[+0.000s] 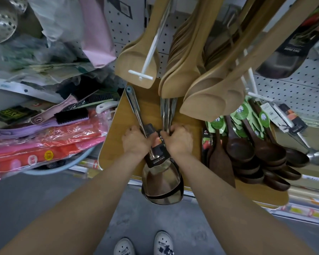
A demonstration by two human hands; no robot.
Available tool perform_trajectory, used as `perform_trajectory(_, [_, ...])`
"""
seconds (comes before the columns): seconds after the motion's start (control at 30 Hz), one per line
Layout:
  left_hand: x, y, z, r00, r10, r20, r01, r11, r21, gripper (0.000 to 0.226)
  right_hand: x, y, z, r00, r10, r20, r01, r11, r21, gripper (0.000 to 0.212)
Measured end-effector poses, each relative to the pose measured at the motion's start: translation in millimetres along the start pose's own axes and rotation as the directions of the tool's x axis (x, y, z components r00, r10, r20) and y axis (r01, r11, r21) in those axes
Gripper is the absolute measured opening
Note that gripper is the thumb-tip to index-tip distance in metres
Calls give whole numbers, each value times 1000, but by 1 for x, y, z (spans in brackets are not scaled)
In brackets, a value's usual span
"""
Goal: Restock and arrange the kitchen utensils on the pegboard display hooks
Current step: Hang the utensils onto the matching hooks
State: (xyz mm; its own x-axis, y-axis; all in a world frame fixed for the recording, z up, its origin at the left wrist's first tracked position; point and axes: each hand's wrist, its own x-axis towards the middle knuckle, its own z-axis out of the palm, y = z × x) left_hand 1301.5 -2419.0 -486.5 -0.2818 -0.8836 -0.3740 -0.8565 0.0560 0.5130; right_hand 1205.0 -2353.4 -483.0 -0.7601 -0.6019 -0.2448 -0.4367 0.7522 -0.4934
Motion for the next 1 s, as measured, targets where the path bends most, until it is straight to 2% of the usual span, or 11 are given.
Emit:
perform_trajectory(0.1, [0, 2, -7, 992, -92, 81, 109, 964, -243, 37, 0, 0, -3, 1000, 4, 15, -4, 1000, 12, 28])
perform_trajectory(0.2, [-3, -3, -14, 983, -95, 156, 157, 875, -459, 19, 0, 1, -11, 999, 26, 47, -29, 997, 65, 28])
perform_trajectory(0.33, [-11, -12, -19, 977, -41, 209, 144, 852, -503, 9, -5, -5, -16, 998, 20, 56, -27, 992, 122, 22])
perform_trajectory(0.5, [-24, -30, -21, 965, -64, 253, 198, 812, -548, 13, -20, -17, -14, 991, 8, 130, -32, 982, 185, 16])
perform_trajectory(0.63, [-31, -46, -25, 957, -103, 270, 254, 745, -616, 11, -34, -20, -8, 982, 10, 190, -58, 968, 245, 24])
perform_trajectory(0.73, [-37, -58, -26, 963, -112, 244, 249, 714, -655, 6, -46, -20, -11, 981, 15, 194, -72, 954, 291, 23])
perform_trajectory(1.0, [-75, -62, -48, 974, -82, 212, 211, 674, -708, 15, -88, -16, -34, 980, 27, 197, -101, 922, 375, 37])
